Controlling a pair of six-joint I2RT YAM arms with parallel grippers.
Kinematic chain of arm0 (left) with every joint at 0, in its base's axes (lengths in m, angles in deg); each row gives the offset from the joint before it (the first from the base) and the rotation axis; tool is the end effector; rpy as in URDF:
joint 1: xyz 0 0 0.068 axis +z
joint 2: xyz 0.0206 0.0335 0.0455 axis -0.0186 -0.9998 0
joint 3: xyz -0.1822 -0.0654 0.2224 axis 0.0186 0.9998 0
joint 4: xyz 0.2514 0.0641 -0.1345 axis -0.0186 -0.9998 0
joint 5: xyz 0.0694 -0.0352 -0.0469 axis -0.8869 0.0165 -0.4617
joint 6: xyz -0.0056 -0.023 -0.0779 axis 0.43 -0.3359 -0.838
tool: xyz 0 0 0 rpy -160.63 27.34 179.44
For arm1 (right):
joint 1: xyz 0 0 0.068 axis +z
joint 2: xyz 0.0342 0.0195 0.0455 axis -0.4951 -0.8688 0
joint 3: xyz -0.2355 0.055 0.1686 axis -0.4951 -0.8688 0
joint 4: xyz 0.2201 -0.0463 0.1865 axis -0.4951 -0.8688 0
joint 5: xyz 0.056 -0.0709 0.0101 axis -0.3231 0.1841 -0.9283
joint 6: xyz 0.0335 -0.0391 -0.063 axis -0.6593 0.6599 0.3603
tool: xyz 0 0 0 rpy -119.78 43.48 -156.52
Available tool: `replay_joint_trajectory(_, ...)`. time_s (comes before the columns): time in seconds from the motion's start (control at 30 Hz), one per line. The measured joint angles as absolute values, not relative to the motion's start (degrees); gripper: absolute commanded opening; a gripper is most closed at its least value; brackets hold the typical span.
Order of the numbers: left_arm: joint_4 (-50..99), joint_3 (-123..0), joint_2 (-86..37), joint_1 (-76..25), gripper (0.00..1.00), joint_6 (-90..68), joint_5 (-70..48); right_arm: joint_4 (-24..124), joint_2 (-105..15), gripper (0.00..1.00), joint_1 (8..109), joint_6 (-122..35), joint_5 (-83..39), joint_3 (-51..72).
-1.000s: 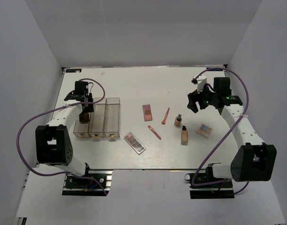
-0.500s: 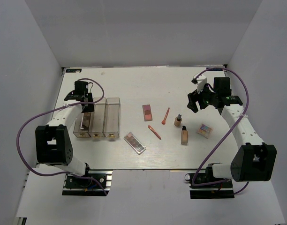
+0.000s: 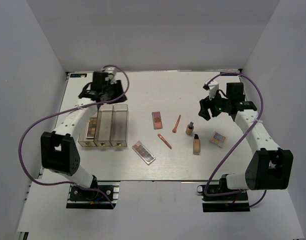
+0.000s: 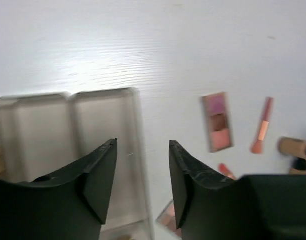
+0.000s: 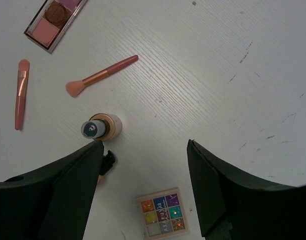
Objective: Organize the makeup
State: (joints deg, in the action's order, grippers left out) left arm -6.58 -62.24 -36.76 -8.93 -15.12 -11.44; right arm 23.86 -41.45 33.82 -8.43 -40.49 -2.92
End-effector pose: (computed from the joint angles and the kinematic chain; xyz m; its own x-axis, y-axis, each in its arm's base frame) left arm 0.3883 -0.0780 0.2869 -0.7261 -0.1425 -0.6726 0.0751 0.9560 -0.2836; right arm 0.3398 0.0558 0.2845 -0.4055 -0.4571 -0.7916 -0.6627 0.7435 -0.0898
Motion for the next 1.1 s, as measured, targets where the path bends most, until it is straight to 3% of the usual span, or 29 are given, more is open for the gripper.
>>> replay_joint_trajectory(0.2,-6.3,-73.1,-48.5,-23.2,0.68,-21.3,-8.6,23.9,-41.7,0.7,33.8,-9.4,-41.3,-2.9)
replay_joint_trajectory(0.43,-14.3,-84.9,-64.2,-33.9,0.73,-30.9,-16.4,24.9,-41.5,0.73,33.8,-11.2,-40.8,-3.2)
replay_joint_trajectory(0.67,-23.9,-96.6,-76.0,-38.3,0.79,-37.6,-26.3,25.8,-40.3,0.74,33.8,-12.2,-39.5,-5.2)
replay_joint_trajectory(1.1,-30.5,-99.2,-79.3,-39.7,0.81,-39.5,-32.7,26.9,-39.6,0.74,33.8,-12.5,-38.8,-6.6)
